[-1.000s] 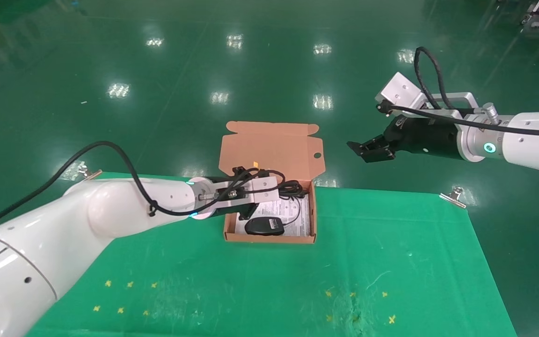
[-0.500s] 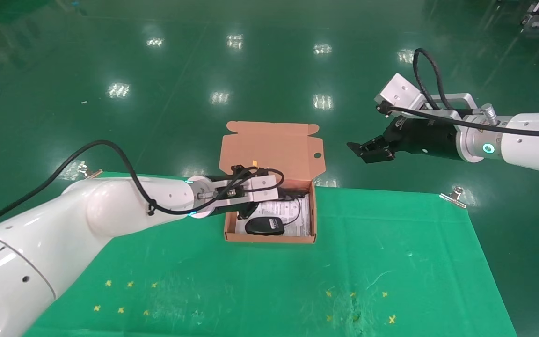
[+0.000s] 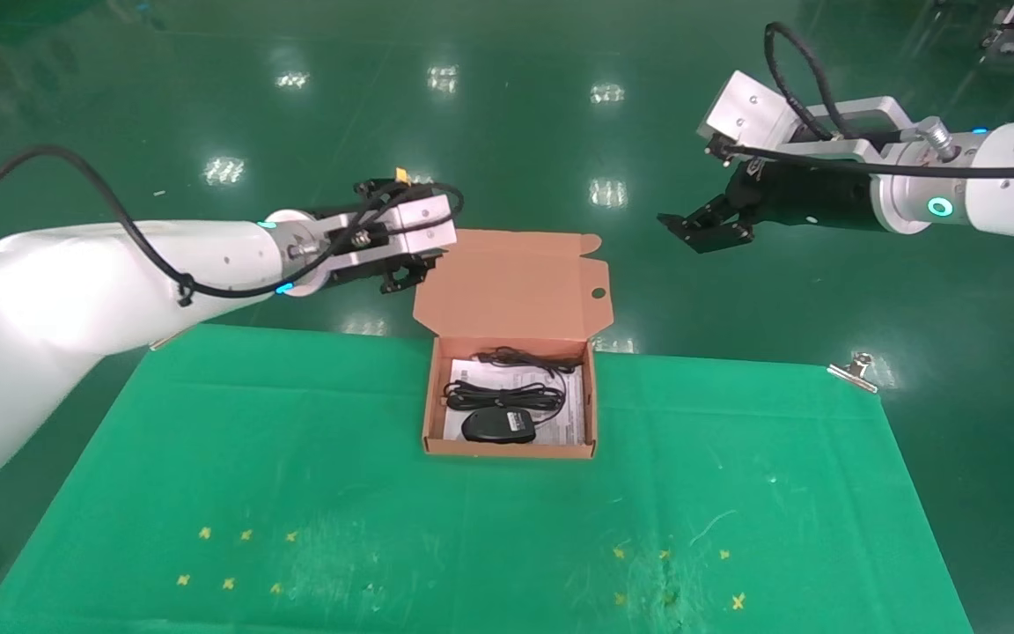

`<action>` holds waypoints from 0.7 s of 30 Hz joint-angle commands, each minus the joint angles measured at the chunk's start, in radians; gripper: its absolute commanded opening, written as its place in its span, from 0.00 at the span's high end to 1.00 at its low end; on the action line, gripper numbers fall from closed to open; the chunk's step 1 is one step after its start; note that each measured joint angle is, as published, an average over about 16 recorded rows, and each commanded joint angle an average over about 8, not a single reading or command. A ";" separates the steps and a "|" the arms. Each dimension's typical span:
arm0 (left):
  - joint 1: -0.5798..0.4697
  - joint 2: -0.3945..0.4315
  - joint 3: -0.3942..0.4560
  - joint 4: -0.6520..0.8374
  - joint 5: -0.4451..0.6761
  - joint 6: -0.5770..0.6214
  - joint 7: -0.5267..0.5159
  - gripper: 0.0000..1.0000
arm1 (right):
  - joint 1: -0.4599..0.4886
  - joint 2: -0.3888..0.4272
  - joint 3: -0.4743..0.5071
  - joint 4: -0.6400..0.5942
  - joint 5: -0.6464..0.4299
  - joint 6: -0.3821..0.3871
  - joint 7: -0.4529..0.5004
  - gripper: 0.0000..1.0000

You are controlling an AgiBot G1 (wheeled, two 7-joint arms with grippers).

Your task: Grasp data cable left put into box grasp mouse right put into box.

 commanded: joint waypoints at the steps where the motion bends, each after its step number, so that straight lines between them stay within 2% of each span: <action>1: -0.016 -0.010 0.000 -0.009 0.011 -0.012 -0.004 0.00 | 0.021 -0.004 -0.010 0.001 -0.018 -0.010 -0.012 0.00; 6: 0.021 -0.055 -0.056 -0.050 -0.062 0.053 0.000 0.00 | -0.016 0.014 0.023 0.024 0.030 -0.049 -0.024 0.00; 21: 0.174 -0.215 -0.264 -0.197 -0.342 0.308 0.014 0.00 | -0.198 0.096 0.178 0.125 0.261 -0.215 -0.064 0.00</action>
